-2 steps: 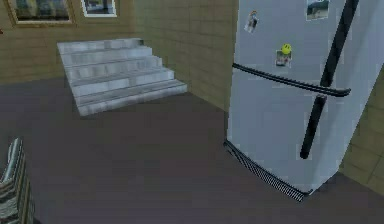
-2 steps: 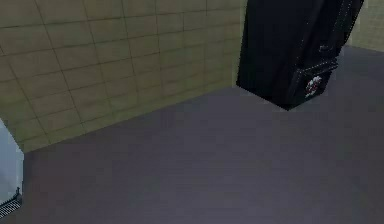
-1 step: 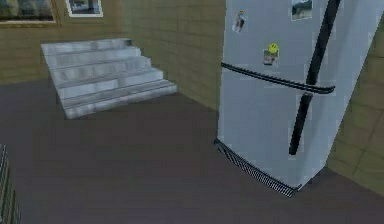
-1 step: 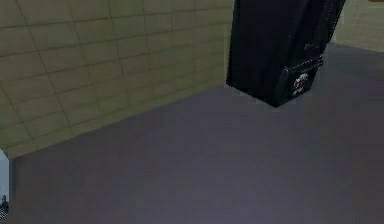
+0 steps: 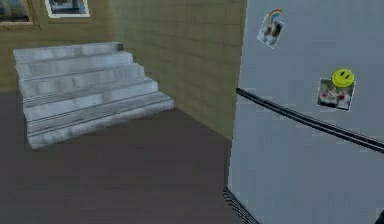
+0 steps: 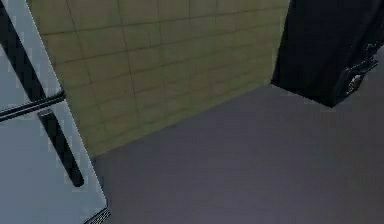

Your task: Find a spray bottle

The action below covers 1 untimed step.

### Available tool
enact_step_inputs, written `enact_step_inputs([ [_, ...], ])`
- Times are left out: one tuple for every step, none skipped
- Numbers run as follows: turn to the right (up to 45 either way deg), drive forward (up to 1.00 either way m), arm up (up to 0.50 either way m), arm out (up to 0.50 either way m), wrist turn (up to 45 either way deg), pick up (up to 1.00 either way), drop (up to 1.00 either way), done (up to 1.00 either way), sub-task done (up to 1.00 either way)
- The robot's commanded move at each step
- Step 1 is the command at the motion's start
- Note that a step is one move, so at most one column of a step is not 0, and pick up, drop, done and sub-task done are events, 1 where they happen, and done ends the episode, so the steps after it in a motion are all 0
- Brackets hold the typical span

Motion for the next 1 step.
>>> enact_step_inputs([
  [-36.0,0.0,0.0,0.0,0.0,0.0,0.0,0.0,0.0],
])
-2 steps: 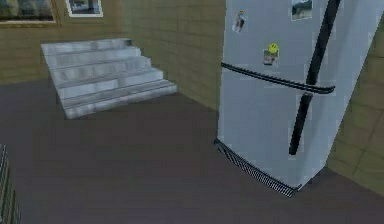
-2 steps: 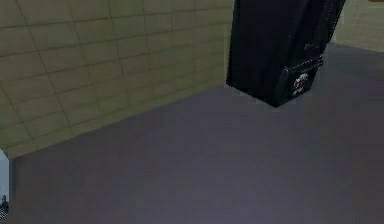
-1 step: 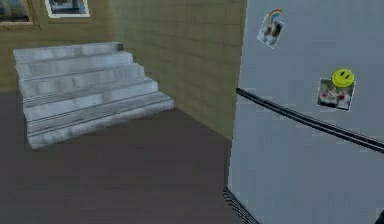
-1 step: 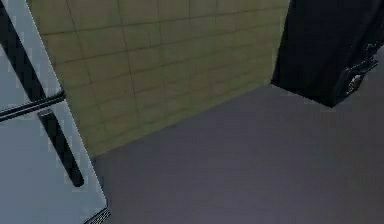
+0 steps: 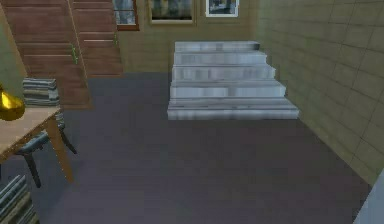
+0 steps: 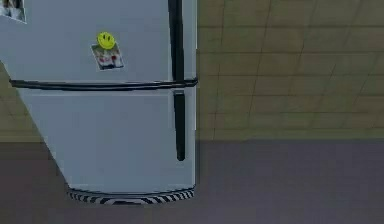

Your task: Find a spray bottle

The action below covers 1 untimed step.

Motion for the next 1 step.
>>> enact_step_inputs([
  [0.0,1.0,0.0,0.0,0.0,0.0,0.0,0.0,0.0],
])
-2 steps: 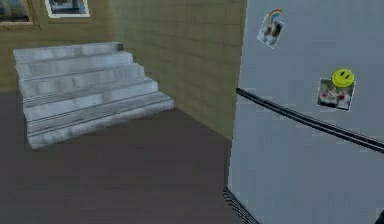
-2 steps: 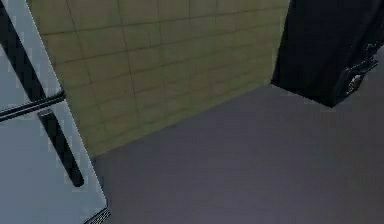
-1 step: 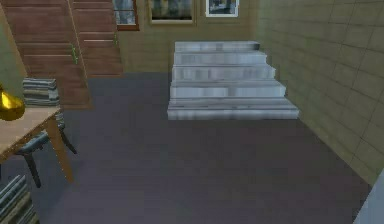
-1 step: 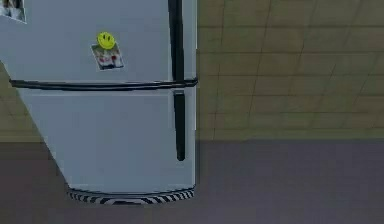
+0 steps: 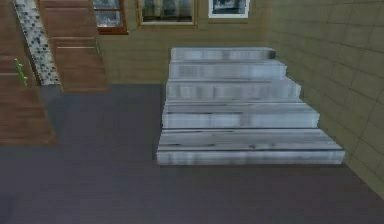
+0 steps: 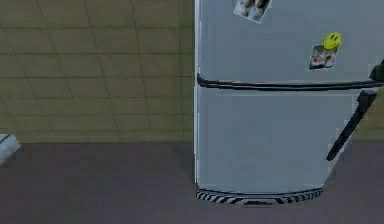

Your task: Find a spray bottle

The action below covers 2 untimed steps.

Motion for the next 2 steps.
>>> enact_step_inputs([
  [-15.0,0.0,0.0,0.0,0.0,0.0,0.0,0.0,0.0],
  [0.0,0.05,0.0,0.0,0.0,0.0,0.0,0.0,0.0],
])
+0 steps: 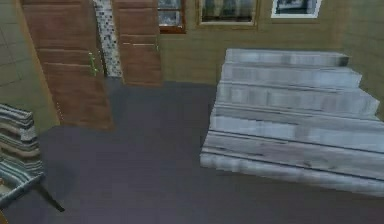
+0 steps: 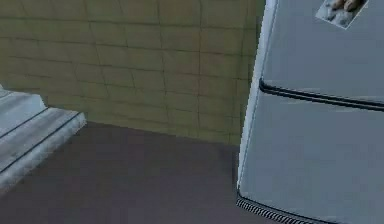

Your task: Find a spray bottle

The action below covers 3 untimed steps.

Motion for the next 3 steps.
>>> enact_step_inputs([
  [-45.0,0.0,0.0,0.0,0.0,0.0,0.0,0.0,0.0],
  [-30.0,0.0,0.0,0.0,0.0,0.0,0.0,0.0,0.0],
  [0.0,0.3,0.0,0.0,0.0,0.0,0.0,0.0,0.0],
])
